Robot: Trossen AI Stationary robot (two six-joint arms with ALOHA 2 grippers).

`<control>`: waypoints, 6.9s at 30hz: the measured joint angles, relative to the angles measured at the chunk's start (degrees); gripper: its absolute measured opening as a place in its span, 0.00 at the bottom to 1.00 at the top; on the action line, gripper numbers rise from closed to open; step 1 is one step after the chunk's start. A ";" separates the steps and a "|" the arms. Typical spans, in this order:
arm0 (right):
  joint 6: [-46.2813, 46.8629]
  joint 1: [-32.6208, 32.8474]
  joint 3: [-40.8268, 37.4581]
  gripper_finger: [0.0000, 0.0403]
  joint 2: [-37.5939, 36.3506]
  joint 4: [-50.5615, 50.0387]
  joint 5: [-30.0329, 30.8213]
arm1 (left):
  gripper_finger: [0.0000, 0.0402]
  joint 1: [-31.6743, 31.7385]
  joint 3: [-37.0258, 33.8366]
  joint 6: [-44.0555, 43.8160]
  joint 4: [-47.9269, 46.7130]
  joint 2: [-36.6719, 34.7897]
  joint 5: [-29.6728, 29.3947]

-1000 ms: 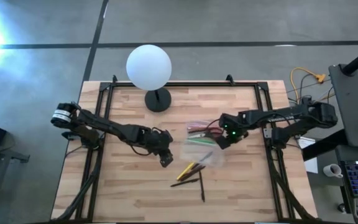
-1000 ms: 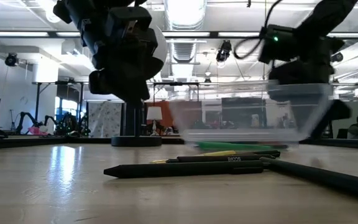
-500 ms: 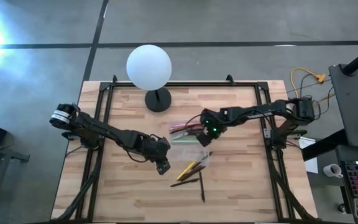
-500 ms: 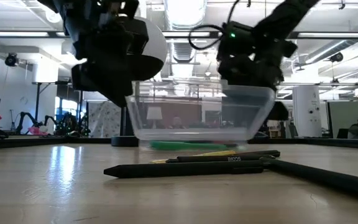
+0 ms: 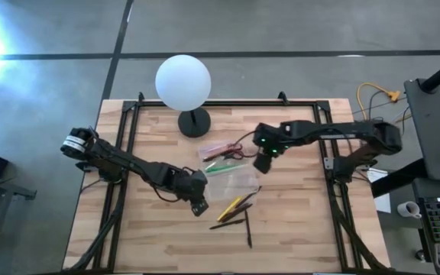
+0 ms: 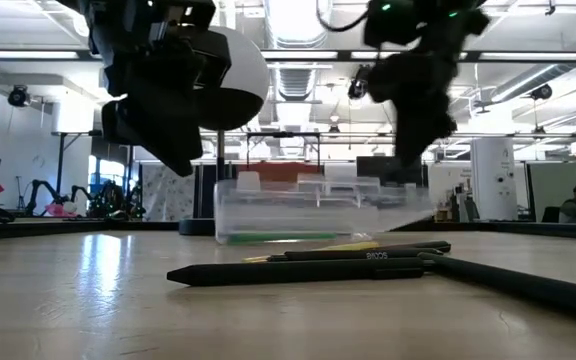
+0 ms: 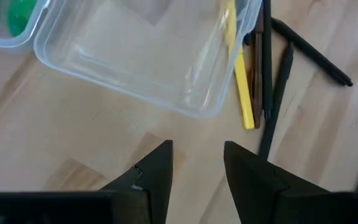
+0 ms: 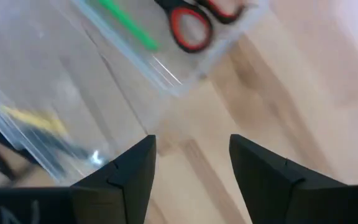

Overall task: Pick & place school supplies into a supply box
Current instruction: Put the black ballpen into the supply box

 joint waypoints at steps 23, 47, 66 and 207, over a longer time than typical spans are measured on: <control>-26.38 19.85 -24.28 0.49 -9.02 21.08 0.72 | 0.32 -1.37 0.01 0.14 0.11 -1.50 -1.00; -21.86 18.63 -21.01 0.49 -4.38 22.22 16.60 | 0.32 -8.22 -0.15 -7.50 0.12 -2.86 -4.12; -12.33 -20.16 -7.53 0.34 7.43 21.93 -2.30 | 0.32 -9.20 -0.28 -18.55 13.43 -0.57 -7.10; -26.44 20.69 9.64 0.02 24.39 23.57 -6.45 | 0.32 -27.93 -3.42 -33.97 -6.18 -7.91 -16.14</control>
